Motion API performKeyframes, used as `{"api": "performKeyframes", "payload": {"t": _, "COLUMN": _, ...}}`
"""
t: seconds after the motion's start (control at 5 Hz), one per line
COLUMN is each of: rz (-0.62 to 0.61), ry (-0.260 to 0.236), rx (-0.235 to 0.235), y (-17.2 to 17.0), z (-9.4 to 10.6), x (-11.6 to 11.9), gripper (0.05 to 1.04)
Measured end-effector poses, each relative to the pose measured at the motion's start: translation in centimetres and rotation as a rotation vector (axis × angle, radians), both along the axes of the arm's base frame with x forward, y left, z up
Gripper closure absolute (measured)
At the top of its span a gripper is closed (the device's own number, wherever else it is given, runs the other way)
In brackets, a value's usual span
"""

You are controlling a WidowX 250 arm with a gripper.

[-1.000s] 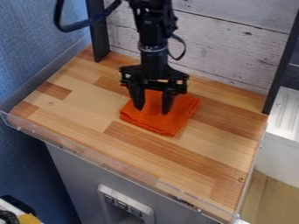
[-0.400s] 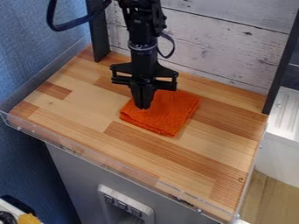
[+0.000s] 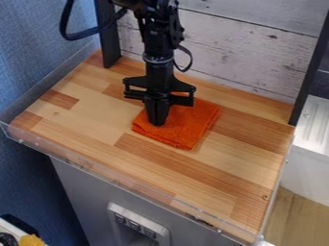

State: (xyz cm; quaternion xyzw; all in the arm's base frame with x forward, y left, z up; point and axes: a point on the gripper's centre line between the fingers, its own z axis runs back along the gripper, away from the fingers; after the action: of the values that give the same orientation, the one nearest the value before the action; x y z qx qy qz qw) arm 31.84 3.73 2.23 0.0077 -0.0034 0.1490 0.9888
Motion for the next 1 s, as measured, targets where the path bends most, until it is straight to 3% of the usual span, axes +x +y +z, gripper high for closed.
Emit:
{"api": "performKeyframes", "payload": {"t": 0.4, "rz": -0.003, "ry": 0.034, "rx": -0.013, "y": -0.1, "z": -0.8, "x": 0.8, "gripper": 1.021}}
{"api": "performKeyframes", "payload": {"t": 1.0, "rz": -0.134, "ry": 0.015, "rx": -0.033, "y": -0.1, "z": -0.9, "x": 3.1, "gripper": 1.021}}
